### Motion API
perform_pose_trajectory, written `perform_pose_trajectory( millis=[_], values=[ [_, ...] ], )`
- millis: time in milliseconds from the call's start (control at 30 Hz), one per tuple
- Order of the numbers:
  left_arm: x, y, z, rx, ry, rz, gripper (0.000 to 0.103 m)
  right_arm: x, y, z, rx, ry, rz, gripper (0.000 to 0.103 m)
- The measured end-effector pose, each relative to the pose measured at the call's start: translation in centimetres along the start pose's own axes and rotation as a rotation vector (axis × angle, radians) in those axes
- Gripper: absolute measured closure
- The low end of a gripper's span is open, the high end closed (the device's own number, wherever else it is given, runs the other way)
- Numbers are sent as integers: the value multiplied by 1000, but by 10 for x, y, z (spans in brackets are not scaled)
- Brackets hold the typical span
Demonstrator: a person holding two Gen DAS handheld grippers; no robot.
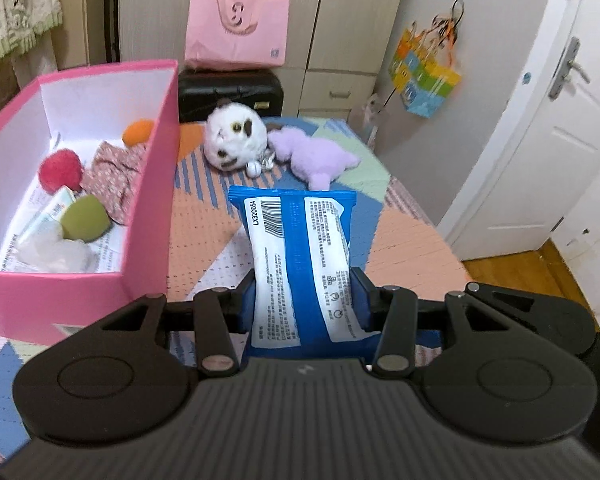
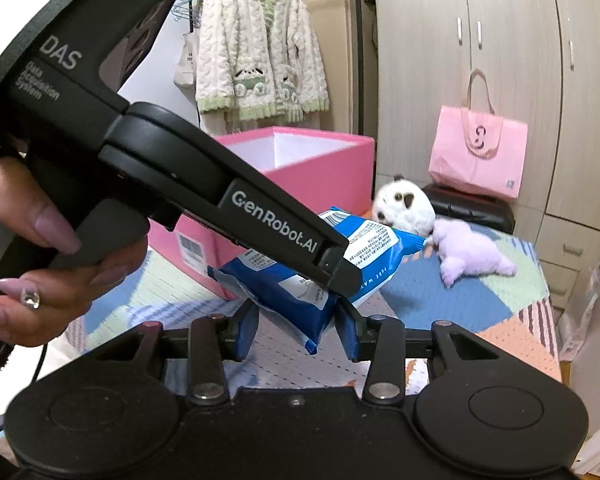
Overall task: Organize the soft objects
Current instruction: 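Lift the blue wipe pack with the left gripper and carry it over the box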
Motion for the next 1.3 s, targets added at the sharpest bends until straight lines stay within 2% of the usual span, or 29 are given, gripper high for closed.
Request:
perform_pose_trajectory(
  millis=[200,333,567,733,933,1167,1300],
  values=[
    [44,14,11,13,-31,-49,59,25,25,21,55,2,-49,56],
    [72,30,26,25,5,-89,59,30,54,35,93,26,-77,56],
    [110,66,75,70,45,-97,59,14,110,63,158,87,-103,56],
    [120,86,114,118,62,-71,59,-7,147,80,184,146,-67,56],
    [99,90,160,181,78,-32,59,-56,168,97,192,202,15,56],
    [58,82,207,276,70,7,59,-124,165,101,183,249,112,56],
    [38,78,220,297,66,37,59,-141,156,99,187,279,167,56]
  ],
)
Point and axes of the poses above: each gripper's, at about its wrist camera, not at the fingertips, and x roughly against the way its jaws point, z to its left, y to its top, the point moved 9 cm from there along -x, roughly the way its jaws point, and after that the axes turned 4 degrees about z, right-handed, at the moved point
